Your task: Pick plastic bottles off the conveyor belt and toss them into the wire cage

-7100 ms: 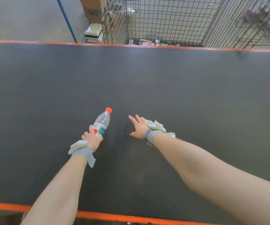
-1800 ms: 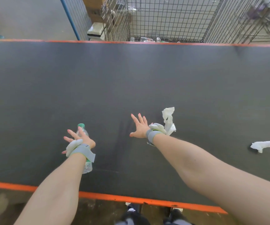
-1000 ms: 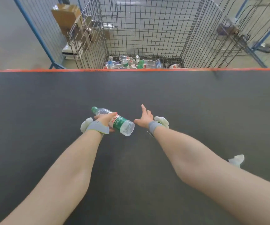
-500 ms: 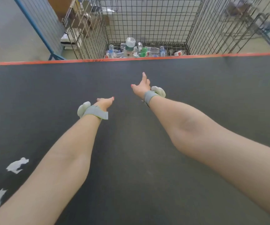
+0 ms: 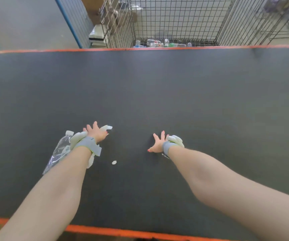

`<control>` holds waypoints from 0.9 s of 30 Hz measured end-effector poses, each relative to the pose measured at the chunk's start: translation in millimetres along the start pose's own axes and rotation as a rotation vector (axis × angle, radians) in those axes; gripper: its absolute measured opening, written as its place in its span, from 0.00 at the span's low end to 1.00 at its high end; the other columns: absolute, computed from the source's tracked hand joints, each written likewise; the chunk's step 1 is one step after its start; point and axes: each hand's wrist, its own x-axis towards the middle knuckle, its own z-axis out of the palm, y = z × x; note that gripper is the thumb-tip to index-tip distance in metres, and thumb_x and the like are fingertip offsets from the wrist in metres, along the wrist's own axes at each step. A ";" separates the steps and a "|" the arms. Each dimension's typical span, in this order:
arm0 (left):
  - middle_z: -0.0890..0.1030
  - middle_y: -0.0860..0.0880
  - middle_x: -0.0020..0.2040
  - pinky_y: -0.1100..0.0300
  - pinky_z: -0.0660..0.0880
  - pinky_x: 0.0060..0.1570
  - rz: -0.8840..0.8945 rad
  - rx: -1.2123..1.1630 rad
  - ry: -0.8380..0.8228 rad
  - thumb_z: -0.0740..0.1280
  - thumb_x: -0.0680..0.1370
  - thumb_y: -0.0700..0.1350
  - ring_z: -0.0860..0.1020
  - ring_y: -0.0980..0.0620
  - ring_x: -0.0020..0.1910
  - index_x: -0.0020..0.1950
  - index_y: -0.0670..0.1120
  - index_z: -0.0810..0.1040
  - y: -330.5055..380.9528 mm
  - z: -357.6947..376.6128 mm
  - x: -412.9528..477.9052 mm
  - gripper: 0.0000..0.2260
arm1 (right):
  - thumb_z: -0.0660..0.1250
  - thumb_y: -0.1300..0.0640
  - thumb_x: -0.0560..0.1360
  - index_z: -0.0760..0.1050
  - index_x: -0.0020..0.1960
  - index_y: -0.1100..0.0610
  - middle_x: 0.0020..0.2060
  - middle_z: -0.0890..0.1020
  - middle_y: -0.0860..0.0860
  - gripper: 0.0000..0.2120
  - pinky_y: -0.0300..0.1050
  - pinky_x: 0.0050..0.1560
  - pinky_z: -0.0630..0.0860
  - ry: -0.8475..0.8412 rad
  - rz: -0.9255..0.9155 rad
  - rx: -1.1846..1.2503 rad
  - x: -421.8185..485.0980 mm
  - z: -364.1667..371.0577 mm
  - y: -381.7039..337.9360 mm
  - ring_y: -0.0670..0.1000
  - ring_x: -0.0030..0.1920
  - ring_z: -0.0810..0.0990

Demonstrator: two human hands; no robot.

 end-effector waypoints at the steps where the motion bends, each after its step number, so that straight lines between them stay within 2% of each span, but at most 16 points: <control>1: 0.50 0.42 0.78 0.46 0.48 0.76 -0.034 -0.003 0.029 0.63 0.77 0.58 0.47 0.41 0.77 0.79 0.50 0.48 -15.5 -0.8 -2.4 0.37 | 0.62 0.37 0.76 0.38 0.79 0.45 0.77 0.35 0.53 0.44 0.57 0.75 0.48 0.008 0.028 0.009 -3.6 5.5 1.9 0.61 0.78 0.40; 4: 0.50 0.41 0.78 0.45 0.51 0.74 -0.129 -0.024 0.047 0.69 0.74 0.56 0.50 0.38 0.76 0.79 0.49 0.47 -50.3 -5.6 -13.9 0.41 | 0.63 0.41 0.76 0.38 0.79 0.46 0.78 0.36 0.53 0.43 0.55 0.75 0.51 0.024 0.023 0.193 -11.3 2.6 -6.7 0.60 0.78 0.44; 6: 0.50 0.40 0.77 0.45 0.55 0.72 -0.167 -0.083 -0.038 0.72 0.72 0.54 0.53 0.37 0.76 0.79 0.48 0.44 -61.8 -1.8 -24.4 0.47 | 0.64 0.44 0.77 0.39 0.79 0.46 0.78 0.38 0.53 0.42 0.54 0.75 0.52 0.073 -0.020 0.270 -16.3 2.2 -19.3 0.59 0.78 0.46; 9: 0.57 0.39 0.75 0.47 0.61 0.70 -0.129 -0.061 -0.195 0.75 0.71 0.50 0.61 0.39 0.73 0.79 0.46 0.41 -58.4 29.0 -44.6 0.50 | 0.64 0.47 0.77 0.39 0.79 0.46 0.78 0.40 0.53 0.41 0.55 0.76 0.50 0.136 -0.091 0.331 -21.9 13.1 -35.5 0.58 0.78 0.46; 10: 0.59 0.38 0.74 0.48 0.62 0.69 -0.103 -0.004 -0.203 0.74 0.72 0.49 0.63 0.39 0.72 0.78 0.45 0.42 -52.1 42.7 -51.0 0.48 | 0.65 0.49 0.77 0.40 0.79 0.46 0.78 0.41 0.53 0.42 0.55 0.76 0.50 0.150 -0.119 0.350 -22.6 15.6 -37.3 0.58 0.78 0.45; 13: 0.65 0.37 0.69 0.49 0.66 0.68 -0.006 0.177 -0.100 0.67 0.77 0.42 0.67 0.39 0.68 0.75 0.39 0.50 -27.1 70.1 -59.7 0.33 | 0.66 0.52 0.76 0.41 0.79 0.45 0.78 0.43 0.53 0.42 0.56 0.76 0.51 0.188 -0.162 0.406 -22.2 7.9 -31.0 0.58 0.78 0.46; 16: 0.71 0.36 0.67 0.48 0.69 0.65 0.078 0.140 -0.091 0.64 0.78 0.40 0.72 0.38 0.65 0.75 0.36 0.55 -2.1 73.7 -58.5 0.29 | 0.65 0.53 0.76 0.41 0.79 0.45 0.78 0.46 0.54 0.41 0.55 0.75 0.54 0.240 -0.121 0.438 -21.9 -13.3 -17.5 0.58 0.77 0.49; 18: 0.75 0.36 0.63 0.49 0.72 0.62 0.135 0.088 -0.099 0.64 0.78 0.43 0.75 0.37 0.62 0.69 0.34 0.68 18.6 65.4 -52.1 0.22 | 0.64 0.53 0.77 0.40 0.79 0.45 0.77 0.49 0.54 0.41 0.55 0.73 0.57 0.273 -0.088 0.429 -18.2 -31.1 -6.1 0.58 0.76 0.53; 19: 0.77 0.35 0.61 0.50 0.74 0.60 0.153 0.049 -0.118 0.63 0.79 0.45 0.76 0.37 0.60 0.64 0.33 0.73 29.3 58.2 -46.7 0.19 | 0.64 0.53 0.77 0.40 0.79 0.45 0.77 0.50 0.54 0.41 0.54 0.72 0.58 0.289 -0.075 0.435 -16.5 -39.2 -1.0 0.58 0.75 0.55; 21: 0.78 0.34 0.58 0.50 0.75 0.59 0.166 -0.133 -0.198 0.61 0.80 0.45 0.77 0.37 0.58 0.61 0.32 0.74 63.8 44.9 -35.2 0.18 | 0.63 0.53 0.77 0.40 0.79 0.45 0.76 0.52 0.54 0.40 0.54 0.73 0.59 0.330 -0.045 0.476 -8.7 -58.3 13.8 0.58 0.74 0.56; 24: 0.75 0.35 0.56 0.40 0.75 0.59 0.114 -0.589 -0.338 0.59 0.80 0.42 0.77 0.38 0.55 0.51 0.37 0.73 116.7 24.6 -22.4 0.09 | 0.63 0.54 0.77 0.42 0.79 0.47 0.74 0.57 0.55 0.39 0.54 0.73 0.59 0.377 -0.024 0.576 2.5 -84.0 23.2 0.59 0.73 0.59; 25: 0.75 0.36 0.57 0.39 0.75 0.57 0.080 -0.705 -0.364 0.59 0.80 0.42 0.77 0.38 0.55 0.52 0.38 0.72 135.2 18.7 -15.7 0.07 | 0.63 0.55 0.77 0.42 0.79 0.47 0.74 0.58 0.55 0.39 0.54 0.72 0.59 0.397 -0.026 0.613 9.8 -95.1 25.1 0.59 0.73 0.60; 27: 0.74 0.37 0.61 0.41 0.77 0.52 0.020 -0.897 -0.423 0.58 0.80 0.43 0.77 0.37 0.60 0.62 0.39 0.67 176.1 5.2 0.1 0.12 | 0.63 0.56 0.77 0.42 0.79 0.49 0.74 0.59 0.56 0.39 0.53 0.72 0.59 0.429 -0.037 0.657 24.4 -124.2 27.2 0.59 0.73 0.60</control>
